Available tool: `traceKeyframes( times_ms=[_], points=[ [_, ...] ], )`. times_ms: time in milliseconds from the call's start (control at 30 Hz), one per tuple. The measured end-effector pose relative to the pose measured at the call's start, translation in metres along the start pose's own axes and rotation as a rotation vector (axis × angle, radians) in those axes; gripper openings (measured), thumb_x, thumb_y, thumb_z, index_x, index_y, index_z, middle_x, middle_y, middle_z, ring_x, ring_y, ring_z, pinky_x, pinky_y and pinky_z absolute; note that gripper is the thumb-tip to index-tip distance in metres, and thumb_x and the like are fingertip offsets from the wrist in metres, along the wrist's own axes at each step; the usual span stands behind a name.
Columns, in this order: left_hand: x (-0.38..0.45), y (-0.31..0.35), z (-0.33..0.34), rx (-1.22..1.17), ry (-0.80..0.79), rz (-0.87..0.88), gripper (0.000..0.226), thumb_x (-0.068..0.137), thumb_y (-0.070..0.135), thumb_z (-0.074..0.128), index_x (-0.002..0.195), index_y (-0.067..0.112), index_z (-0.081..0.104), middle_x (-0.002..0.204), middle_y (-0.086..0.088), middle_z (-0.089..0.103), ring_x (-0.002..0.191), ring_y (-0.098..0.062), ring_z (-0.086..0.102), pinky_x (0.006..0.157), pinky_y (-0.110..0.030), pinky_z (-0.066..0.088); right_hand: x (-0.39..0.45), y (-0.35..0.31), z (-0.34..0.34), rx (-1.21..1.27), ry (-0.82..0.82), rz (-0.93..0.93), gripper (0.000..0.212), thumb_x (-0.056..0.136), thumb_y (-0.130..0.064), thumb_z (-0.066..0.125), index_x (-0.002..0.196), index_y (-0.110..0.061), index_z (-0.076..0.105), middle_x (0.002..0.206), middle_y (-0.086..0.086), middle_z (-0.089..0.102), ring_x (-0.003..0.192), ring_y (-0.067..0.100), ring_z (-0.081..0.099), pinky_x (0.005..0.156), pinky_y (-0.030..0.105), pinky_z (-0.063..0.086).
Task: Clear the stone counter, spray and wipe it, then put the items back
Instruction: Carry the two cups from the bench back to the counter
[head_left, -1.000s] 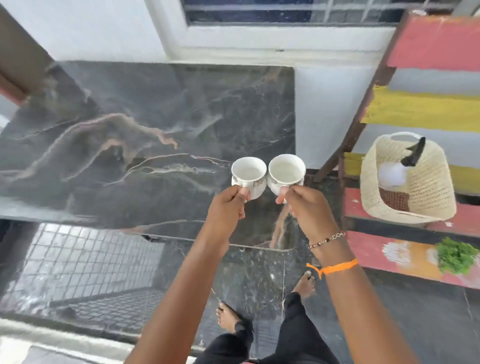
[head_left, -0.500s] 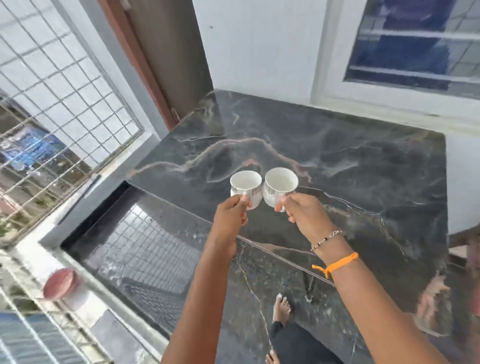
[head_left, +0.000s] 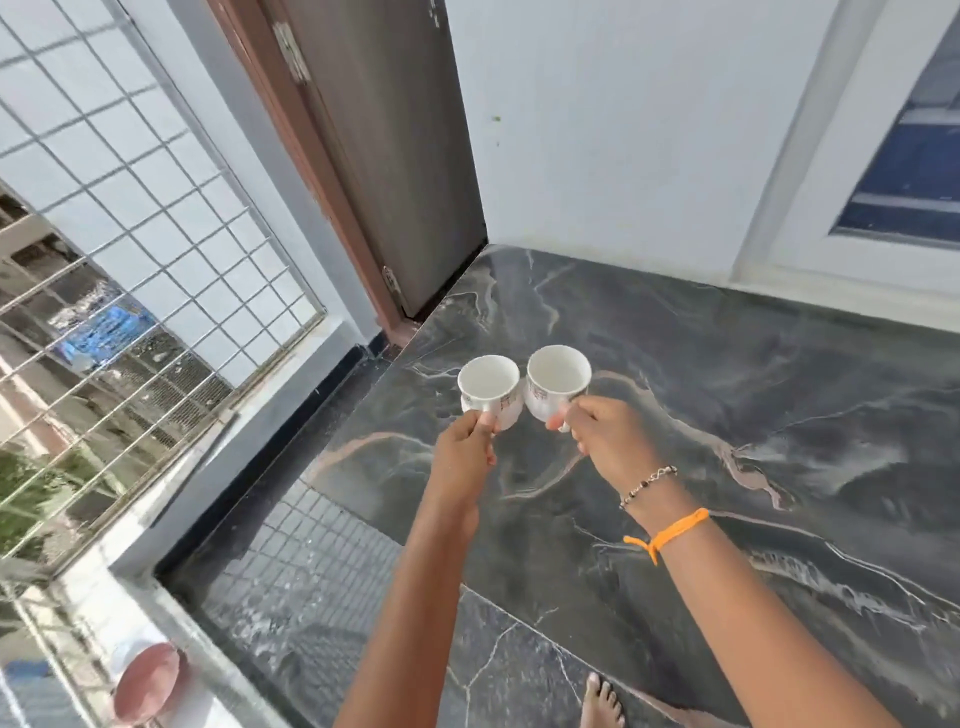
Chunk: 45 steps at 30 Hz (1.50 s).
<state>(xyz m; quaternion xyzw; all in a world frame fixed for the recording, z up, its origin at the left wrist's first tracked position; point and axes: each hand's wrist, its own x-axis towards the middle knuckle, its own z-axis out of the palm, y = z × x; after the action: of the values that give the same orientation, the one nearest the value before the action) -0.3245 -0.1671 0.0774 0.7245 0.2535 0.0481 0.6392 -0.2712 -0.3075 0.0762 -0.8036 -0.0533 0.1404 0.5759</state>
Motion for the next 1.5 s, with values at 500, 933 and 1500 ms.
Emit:
traceKeyframes(
  times_ms=[500,933,1500],
  points=[
    [0.287,0.0,-0.049,0.136,-0.276,-0.012,0.032,0.098,0.019,0.039,0.066,0.017,0.041,0.051,0.009,0.033,0.049,-0.006,0.03,0.052,-0.02,0.028,0.231,-0.005,0.114,-0.179,0.314,0.166,0.025,0.093,-0.017,0.049,0.081,-0.013,0.071,0.076,0.005,0.057,0.074,0.023,0.051,0.063,0.032,0.028],
    [0.452,0.004,-0.024,0.131,-0.471,0.079,0.033,0.099,0.021,0.037,0.067,0.017,0.042,0.058,0.003,0.035,0.056,-0.008,0.032,0.052,-0.016,0.028,0.376,-0.004,0.144,-0.197,0.554,0.293,0.025,0.092,-0.017,0.049,0.087,-0.005,0.07,0.091,0.018,0.064,0.085,0.034,0.058,0.066,0.032,0.031],
    [0.478,0.009,-0.009,0.122,-0.477,0.009,0.015,0.097,0.025,0.042,0.088,0.019,0.051,0.069,0.002,0.048,0.064,-0.011,0.045,0.062,-0.022,0.037,0.407,0.007,0.141,-0.226,0.571,0.32,0.027,0.094,-0.016,0.045,0.088,-0.005,0.069,0.094,0.018,0.064,0.094,0.035,0.057,0.071,0.033,0.032]
  ],
)
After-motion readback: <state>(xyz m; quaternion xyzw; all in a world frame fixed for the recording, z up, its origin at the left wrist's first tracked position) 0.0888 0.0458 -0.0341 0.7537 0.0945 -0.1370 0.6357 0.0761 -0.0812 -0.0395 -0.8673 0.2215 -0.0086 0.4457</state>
